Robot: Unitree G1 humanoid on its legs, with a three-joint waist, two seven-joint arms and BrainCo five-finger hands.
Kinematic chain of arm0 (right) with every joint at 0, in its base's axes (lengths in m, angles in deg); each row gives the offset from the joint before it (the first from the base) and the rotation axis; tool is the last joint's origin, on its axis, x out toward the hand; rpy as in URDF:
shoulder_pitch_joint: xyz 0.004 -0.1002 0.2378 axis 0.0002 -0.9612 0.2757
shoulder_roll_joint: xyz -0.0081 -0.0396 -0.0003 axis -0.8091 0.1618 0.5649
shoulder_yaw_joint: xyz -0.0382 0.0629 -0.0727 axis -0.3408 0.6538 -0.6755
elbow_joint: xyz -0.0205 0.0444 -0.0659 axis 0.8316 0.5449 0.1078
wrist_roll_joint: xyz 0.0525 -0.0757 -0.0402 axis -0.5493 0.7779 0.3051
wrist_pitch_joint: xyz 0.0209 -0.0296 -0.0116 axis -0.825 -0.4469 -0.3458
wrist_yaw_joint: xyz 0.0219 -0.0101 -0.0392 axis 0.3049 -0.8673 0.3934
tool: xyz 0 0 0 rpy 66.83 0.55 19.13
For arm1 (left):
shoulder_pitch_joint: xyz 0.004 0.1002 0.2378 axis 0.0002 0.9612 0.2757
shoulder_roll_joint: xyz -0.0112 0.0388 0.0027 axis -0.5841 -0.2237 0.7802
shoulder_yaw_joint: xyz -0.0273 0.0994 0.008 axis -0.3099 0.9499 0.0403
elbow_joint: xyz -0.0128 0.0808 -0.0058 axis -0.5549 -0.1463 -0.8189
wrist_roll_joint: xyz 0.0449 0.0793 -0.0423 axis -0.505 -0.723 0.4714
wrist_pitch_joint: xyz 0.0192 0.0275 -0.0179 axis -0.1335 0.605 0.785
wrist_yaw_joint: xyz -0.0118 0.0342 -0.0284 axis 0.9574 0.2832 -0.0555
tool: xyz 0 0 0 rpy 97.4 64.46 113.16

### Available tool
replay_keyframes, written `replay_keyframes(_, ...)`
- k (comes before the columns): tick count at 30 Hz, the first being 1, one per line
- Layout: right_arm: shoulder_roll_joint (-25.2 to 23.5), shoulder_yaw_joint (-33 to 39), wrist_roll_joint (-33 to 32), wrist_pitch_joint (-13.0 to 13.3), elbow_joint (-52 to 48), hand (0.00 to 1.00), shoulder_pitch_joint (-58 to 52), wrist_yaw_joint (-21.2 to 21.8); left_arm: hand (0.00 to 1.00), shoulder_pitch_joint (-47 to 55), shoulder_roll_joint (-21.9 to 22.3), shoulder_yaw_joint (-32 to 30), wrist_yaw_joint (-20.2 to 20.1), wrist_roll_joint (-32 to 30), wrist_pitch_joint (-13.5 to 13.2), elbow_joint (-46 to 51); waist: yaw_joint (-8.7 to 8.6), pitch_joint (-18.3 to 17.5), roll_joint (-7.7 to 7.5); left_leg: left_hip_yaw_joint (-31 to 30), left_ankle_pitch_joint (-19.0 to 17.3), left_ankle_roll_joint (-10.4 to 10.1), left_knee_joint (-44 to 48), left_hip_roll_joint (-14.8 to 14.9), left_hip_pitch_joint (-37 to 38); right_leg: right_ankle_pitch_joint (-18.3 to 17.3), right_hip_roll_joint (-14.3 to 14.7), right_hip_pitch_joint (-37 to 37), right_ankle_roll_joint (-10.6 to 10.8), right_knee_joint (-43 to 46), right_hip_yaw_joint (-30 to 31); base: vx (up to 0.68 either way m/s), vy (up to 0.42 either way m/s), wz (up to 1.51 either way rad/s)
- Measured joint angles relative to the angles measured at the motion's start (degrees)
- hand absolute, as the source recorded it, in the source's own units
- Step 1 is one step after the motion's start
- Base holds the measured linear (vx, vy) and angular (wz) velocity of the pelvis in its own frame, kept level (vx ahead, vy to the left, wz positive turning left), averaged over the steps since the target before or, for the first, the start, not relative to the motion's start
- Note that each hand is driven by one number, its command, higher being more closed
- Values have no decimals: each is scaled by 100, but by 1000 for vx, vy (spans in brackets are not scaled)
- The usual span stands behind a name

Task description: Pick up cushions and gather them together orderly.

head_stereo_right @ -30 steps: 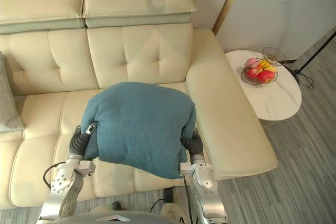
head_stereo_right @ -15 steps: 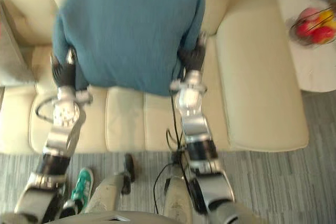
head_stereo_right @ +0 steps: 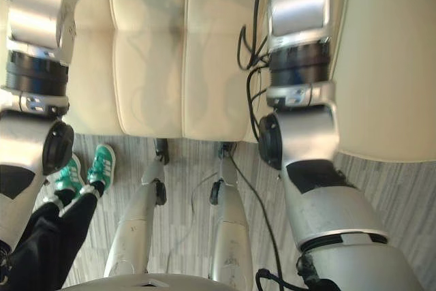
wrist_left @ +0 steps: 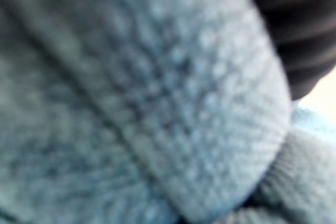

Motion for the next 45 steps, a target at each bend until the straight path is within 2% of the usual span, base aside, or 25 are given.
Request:
replay_keyframes(3,73,-90,-765,-4,595,0,323,180,0,-38,-9,-53,-199,190,139,-458,32,37,-5,23,254,-166,-275,110,-129,-4,102,-175,-7,2,-107,1,-42,14)
replay_keyframes(6,310,-481,-1595,3,1128,0,416,458,0,-36,-17,-34,-486,364,174,-921,55,140,-6,59,390,-138,-444,183,-191,-40,177,-257,-55,4,-159,22,-21,7)
replay_keyframes(10,438,-829,-2238,14,1548,0,472,897,0,13,-11,0,-750,516,192,-1332,14,229,-5,134,458,-136,-541,204,-273,-40,199,-380,-55,9,-168,6,-3,1)
replay_keyframes(15,435,-1009,-3059,23,1779,0,422,1001,0,437,-1,12,-838,900,203,-1321,-32,374,-1,208,462,-133,-564,247,-348,-40,239,-520,-55,33,-123,16,22,-7)
replay_keyframes(17,431,-1005,-3275,108,1779,0,296,1013,0,700,3,-7,-838,973,183,-1314,-51,376,-2,266,462,-133,-563,257,-330,-42,248,-523,-57,45,-109,11,29,-7)
replay_keyframes(18,433,-994,-3401,141,1779,0,200,1046,0,861,6,-26,-849,1006,173,-1313,-69,376,-2,320,462,-132,-553,262,-295,-93,247,-527,-122,130,-106,10,33,-5)
replay_keyframes(24,428,-933,-3446,239,1764,0,-245,1131,0,1331,100,-15,-1011,1124,131,-1303,-106,375,-3,388,462,-132,-540,296,-104,-135,258,-529,-156,438,-89,-9,14,-7)
replay_keyframes(29,429,-758,-3462,244,1680,0,-735,1264,0,1738,-118,74,-1318,1122,132,-1148,-150,376,-4,493,461,-130,-535,282,102,-216,239,-514,-188,710,58,-22,4,-6)
replay_keyframes(33,436,-684,-3499,286,774,0,-1538,1397,0,2431,-456,104,-1592,1120,139,-722,-207,383,-16,606,446,-111,-507,256,555,-462,199,-278,-220,1094,177,-37,-13,-5)
replay_keyframes(37,611,-105,-3426,395,-681,0,-2790,1586,0,3364,-802,-229,-1845,1090,-12,308,-240,386,-21,636,240,58,-251,271,1009,-755,175,168,-200,1366,210,-11,-17,1)
replay_keyframes(40,824,528,-3129,504,-1935,0,-4250,1590,0,4520,-922,-1010,-1884,1044,-109,921,-246,384,-25,647,28,95,-43,293,1484,-930,177,697,-166,1428,231,17,-40,-4)
replay_keyframes(42,920,907,-2674,573,-2593,0,-5267,1634,0,5409,-920,-1524,-1951,1051,-131,1209,-250,383,-24,652,-101,90,77,307,1823,-987,175,1075,-116,1458,227,72,-39,-5)
replay_keyframes(45,913,1143,-2270,631,-3483,0,-6552,1785,0,6630,-746,-2027,-2003,1054,-169,1805,-241,323,-57,655,-303,108,233,329,2122,-1126,177,1434,-118,1461,197,76,-30,-2)
